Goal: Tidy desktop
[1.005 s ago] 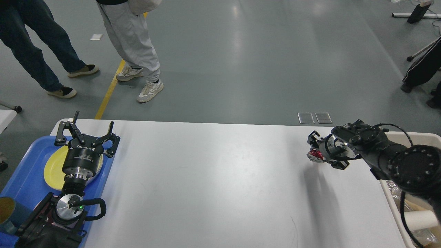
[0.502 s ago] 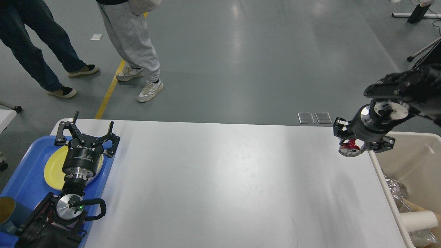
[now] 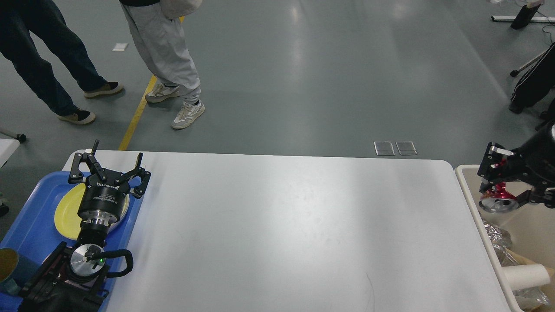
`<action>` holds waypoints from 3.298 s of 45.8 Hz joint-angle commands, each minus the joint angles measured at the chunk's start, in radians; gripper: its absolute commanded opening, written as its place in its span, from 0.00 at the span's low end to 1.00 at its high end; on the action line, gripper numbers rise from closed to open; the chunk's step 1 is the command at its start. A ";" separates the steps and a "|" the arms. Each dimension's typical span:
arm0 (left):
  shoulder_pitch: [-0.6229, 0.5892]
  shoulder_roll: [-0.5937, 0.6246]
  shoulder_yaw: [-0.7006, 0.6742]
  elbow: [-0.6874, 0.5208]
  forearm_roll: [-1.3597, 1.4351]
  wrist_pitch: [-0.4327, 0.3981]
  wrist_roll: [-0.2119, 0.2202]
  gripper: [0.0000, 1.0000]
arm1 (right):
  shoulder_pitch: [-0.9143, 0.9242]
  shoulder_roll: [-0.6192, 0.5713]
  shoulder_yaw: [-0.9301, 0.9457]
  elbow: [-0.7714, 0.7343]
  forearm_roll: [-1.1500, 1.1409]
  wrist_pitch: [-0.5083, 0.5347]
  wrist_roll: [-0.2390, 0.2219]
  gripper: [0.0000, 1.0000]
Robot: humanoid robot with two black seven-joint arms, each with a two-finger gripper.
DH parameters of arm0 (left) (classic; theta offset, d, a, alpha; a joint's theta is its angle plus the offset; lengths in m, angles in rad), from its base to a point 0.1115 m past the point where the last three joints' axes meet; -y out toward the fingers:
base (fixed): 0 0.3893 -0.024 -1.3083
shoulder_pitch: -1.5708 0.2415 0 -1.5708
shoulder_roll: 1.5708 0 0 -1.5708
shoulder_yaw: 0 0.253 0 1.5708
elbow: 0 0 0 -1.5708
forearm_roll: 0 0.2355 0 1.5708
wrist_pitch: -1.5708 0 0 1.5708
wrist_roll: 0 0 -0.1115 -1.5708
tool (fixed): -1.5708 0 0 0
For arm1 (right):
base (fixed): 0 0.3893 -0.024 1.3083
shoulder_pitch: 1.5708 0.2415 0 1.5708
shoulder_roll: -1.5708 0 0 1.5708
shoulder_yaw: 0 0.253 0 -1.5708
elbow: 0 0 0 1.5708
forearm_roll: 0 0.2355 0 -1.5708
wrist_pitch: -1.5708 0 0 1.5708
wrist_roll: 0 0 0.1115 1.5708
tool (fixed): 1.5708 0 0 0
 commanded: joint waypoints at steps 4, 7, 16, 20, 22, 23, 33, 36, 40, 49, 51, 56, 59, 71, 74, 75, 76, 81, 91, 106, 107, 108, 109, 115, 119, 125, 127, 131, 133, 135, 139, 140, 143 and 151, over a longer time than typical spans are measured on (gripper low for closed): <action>0.000 0.000 0.000 0.000 0.000 0.000 0.000 0.97 | -0.087 -0.078 -0.060 -0.052 -0.012 -0.100 0.012 0.00; 0.000 0.000 0.000 0.000 0.000 0.000 0.000 0.97 | -0.163 -0.150 -0.061 -0.107 -0.014 -0.148 0.009 0.00; 0.000 0.000 0.000 0.000 0.000 0.000 0.000 0.97 | -0.519 -0.336 0.037 -0.451 -0.024 -0.168 0.013 0.00; 0.000 0.000 0.000 0.000 0.000 0.000 0.000 0.97 | -0.795 -0.388 0.225 -0.644 -0.026 -0.166 0.018 0.00; 0.000 0.000 0.000 0.000 0.000 0.000 0.000 0.97 | -0.912 -0.406 0.317 -0.728 -0.027 -0.163 0.018 0.00; 0.000 0.000 0.000 0.000 0.000 0.000 0.000 0.97 | -0.967 -0.411 0.360 -0.771 -0.027 -0.162 0.018 0.00; 0.000 0.000 0.000 0.000 0.000 0.000 0.000 0.97 | -1.443 -0.322 0.695 -1.176 -0.027 -0.168 0.018 0.00; 0.000 0.000 0.000 0.000 0.000 0.000 0.000 0.97 | -1.570 -0.247 0.759 -1.308 -0.024 -0.172 0.016 0.00; 0.000 0.000 0.000 0.000 0.000 0.000 0.000 0.97 | -1.700 -0.147 0.813 -1.480 -0.021 -0.194 0.018 0.00; 0.000 0.000 0.000 0.000 0.000 0.000 0.000 0.97 | -1.822 -0.023 0.836 -1.585 -0.023 -0.373 0.009 0.00; 0.000 0.000 0.000 0.000 0.000 0.000 0.000 0.97 | -1.830 -0.009 0.838 -1.583 -0.024 -0.407 0.007 0.00; 0.000 0.000 0.000 0.000 0.000 0.000 0.000 0.97 | -1.836 0.000 0.845 -1.583 -0.023 -0.424 0.004 0.00; 0.000 0.000 0.000 0.000 0.000 0.000 0.000 0.97 | -1.836 0.000 0.847 -1.585 -0.021 -0.438 0.004 0.00; 0.000 0.000 0.000 0.000 0.000 0.000 0.000 0.97 | -1.839 0.012 0.848 -1.580 -0.020 -0.602 0.007 1.00; 0.000 0.000 0.000 0.000 0.000 0.000 0.000 0.97 | -1.845 0.018 0.848 -1.582 -0.021 -0.602 0.007 1.00; 0.000 0.000 0.000 0.000 0.000 0.000 0.000 0.97 | -1.845 0.019 0.848 -1.582 -0.021 -0.602 0.007 1.00; 0.000 0.000 0.000 0.000 0.000 0.000 0.000 0.97 | -1.845 0.017 0.848 -1.582 -0.021 -0.600 0.007 1.00; 0.000 0.000 0.000 0.000 0.000 0.000 0.000 0.97 | -1.846 0.017 0.850 -1.583 -0.020 -0.602 0.012 1.00; 0.000 0.000 0.000 0.000 0.000 0.000 0.000 0.97 | -1.834 0.011 0.883 -1.582 -0.012 -0.602 0.012 1.00; 0.000 0.000 0.000 0.000 0.000 0.000 0.000 0.97 | -1.632 -0.092 1.621 -1.450 -0.015 -0.602 0.019 1.00; 0.000 0.000 0.000 0.000 0.000 0.000 0.000 0.97 | -1.618 -0.109 1.676 -1.421 -0.015 -0.602 0.019 1.00; 0.000 0.000 0.000 0.000 0.000 0.000 0.000 0.97 | -1.604 -0.126 1.734 -1.387 -0.015 -0.602 0.019 1.00; 0.000 0.000 0.000 0.000 0.000 0.000 0.000 0.97 | -1.593 -0.145 1.790 -1.353 -0.015 -0.602 0.019 1.00; 0.000 0.000 0.002 0.000 0.000 0.000 0.000 0.97 | -1.592 -0.261 2.078 -1.139 -0.015 -0.596 0.019 1.00; 0.000 0.000 0.000 0.000 0.000 0.000 0.000 0.97 | -1.628 -0.278 2.210 -1.013 -0.015 -0.591 0.021 1.00; 0.000 0.000 0.000 0.000 0.000 0.000 0.000 0.97 | -1.717 -0.262 2.431 -0.896 -0.059 -0.570 0.056 1.00; 0.000 -0.002 0.000 0.000 0.000 0.000 0.000 0.97 | -1.747 -0.235 2.491 -0.876 -0.108 -0.553 0.079 1.00; 0.000 0.000 0.000 0.000 0.000 0.000 -0.002 0.97 | -1.826 -0.143 2.647 -0.842 -0.233 -0.524 0.160 1.00; 0.000 0.000 0.000 0.000 0.000 0.000 -0.002 0.97 | -1.874 -0.094 2.745 -0.833 -0.305 -0.502 0.219 1.00; 0.000 -0.002 0.000 0.000 0.000 0.000 -0.002 0.97 | -1.914 -0.046 2.836 -0.822 -0.380 -0.469 0.268 1.00; 0.000 0.000 0.000 0.000 0.000 0.000 -0.002 0.97 | -1.992 0.052 2.991 -0.790 -0.515 -0.423 0.326 1.00; 0.000 0.000 0.000 0.000 0.000 0.000 -0.002 0.97 | -2.009 0.078 3.020 -0.777 -0.546 -0.415 0.335 1.00; 0.000 0.000 0.000 0.000 0.000 0.000 -0.002 0.97 | -2.044 0.147 3.092 -0.734 -0.622 -0.407 0.366 1.00; 0.000 -0.002 0.000 0.000 0.000 0.000 0.000 0.97 | -2.096 0.212 3.123 -0.678 -0.687 -0.404 0.438 1.00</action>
